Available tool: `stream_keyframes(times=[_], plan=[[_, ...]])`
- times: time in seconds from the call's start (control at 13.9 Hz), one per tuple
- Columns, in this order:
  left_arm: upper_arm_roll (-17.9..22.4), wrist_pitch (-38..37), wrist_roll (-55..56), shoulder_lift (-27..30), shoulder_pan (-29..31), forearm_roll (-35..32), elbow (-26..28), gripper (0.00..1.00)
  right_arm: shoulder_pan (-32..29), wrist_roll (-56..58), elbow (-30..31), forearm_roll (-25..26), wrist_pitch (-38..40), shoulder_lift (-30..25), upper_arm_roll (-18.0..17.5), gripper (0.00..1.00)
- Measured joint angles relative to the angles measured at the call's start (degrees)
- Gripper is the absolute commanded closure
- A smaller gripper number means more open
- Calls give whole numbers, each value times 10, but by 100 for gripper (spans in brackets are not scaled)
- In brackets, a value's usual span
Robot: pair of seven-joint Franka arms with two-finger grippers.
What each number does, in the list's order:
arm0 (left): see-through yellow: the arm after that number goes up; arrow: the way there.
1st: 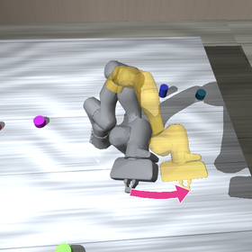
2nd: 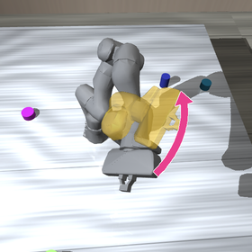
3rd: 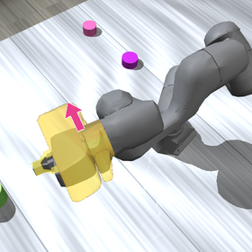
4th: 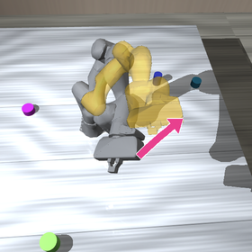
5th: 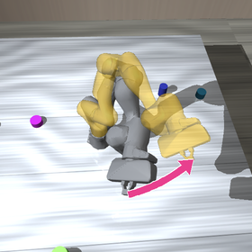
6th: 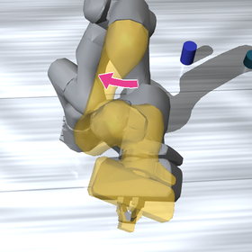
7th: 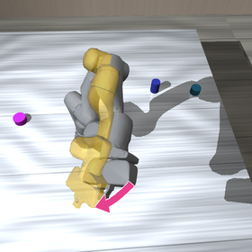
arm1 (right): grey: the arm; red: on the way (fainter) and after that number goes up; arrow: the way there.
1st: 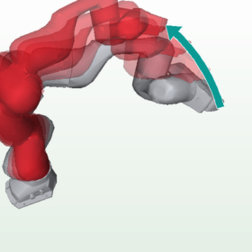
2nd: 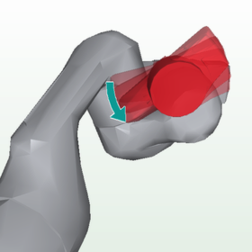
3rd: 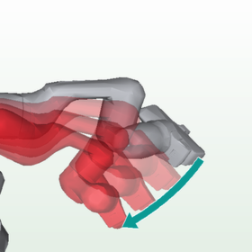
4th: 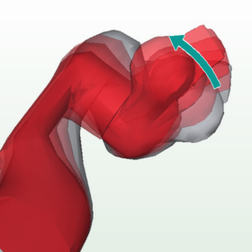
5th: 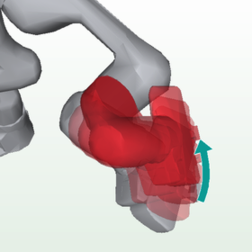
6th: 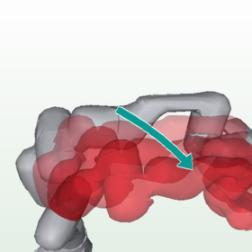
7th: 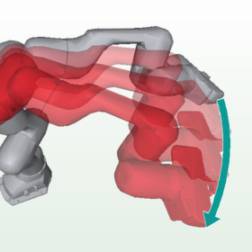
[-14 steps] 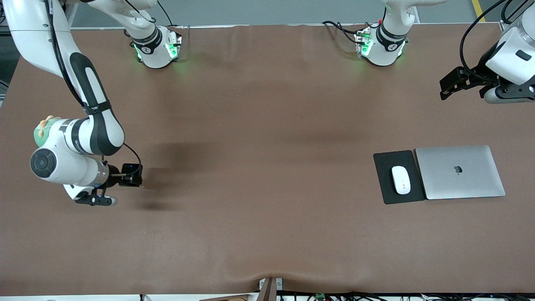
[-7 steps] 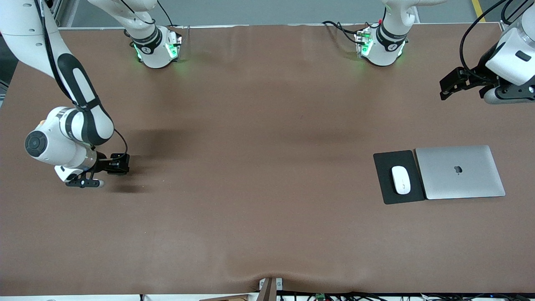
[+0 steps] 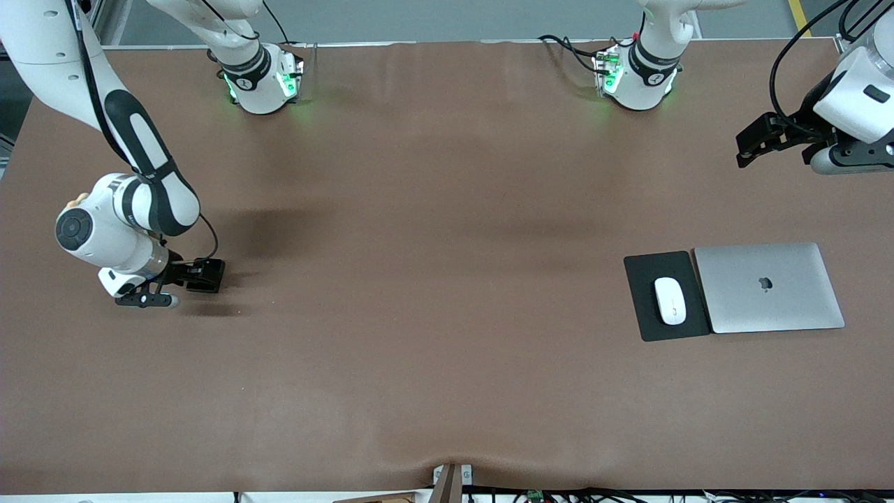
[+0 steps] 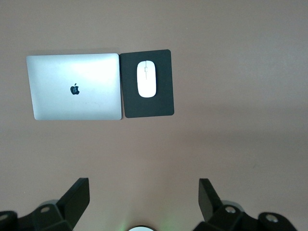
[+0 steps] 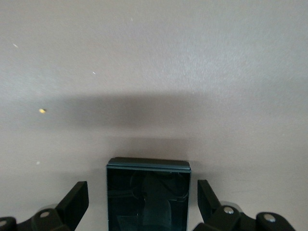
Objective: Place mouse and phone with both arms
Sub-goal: 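Lower the phone beside the plush toy and open the right gripper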
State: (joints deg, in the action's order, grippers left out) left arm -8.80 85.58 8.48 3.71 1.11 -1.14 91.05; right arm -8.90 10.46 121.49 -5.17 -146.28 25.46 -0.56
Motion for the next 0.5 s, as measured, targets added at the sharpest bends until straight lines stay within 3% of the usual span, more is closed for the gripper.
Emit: stream_keyframes(times=[0.22,0.5], plan=[[0,0,0,0,0,0,0,0,0,0,-16,0,61,-51,-3,0],[0,0,0,0,1,0,1,0,7,-4,-116,7,272,-130,-8,0]])
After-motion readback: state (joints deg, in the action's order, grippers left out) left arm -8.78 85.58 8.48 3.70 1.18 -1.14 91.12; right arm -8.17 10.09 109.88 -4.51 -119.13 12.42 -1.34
